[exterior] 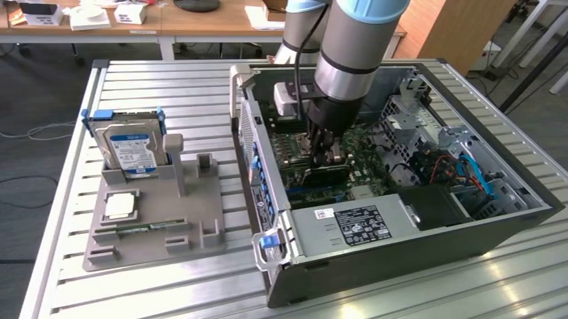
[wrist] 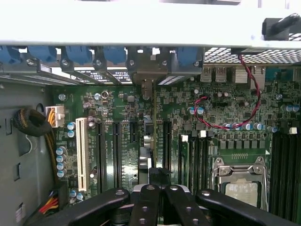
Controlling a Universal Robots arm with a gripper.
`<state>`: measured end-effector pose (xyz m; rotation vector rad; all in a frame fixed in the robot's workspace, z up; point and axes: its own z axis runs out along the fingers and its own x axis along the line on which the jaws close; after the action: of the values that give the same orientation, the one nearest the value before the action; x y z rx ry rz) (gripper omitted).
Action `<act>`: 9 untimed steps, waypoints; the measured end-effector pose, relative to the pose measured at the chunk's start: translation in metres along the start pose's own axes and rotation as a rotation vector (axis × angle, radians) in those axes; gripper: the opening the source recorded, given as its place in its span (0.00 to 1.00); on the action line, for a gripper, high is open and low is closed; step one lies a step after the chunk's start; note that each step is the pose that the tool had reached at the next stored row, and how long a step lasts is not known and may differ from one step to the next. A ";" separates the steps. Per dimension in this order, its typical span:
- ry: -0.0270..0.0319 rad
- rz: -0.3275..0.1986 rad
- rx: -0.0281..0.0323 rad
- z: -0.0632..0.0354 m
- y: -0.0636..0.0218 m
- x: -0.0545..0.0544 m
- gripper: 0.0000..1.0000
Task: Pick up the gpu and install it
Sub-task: 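Press down on the gpu until it lock into place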
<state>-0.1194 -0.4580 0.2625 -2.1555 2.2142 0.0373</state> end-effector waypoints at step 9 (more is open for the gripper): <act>0.0001 0.000 -0.0001 0.0008 0.0001 0.000 0.11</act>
<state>-0.1195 -0.4580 0.2617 -2.1557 2.2142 0.0374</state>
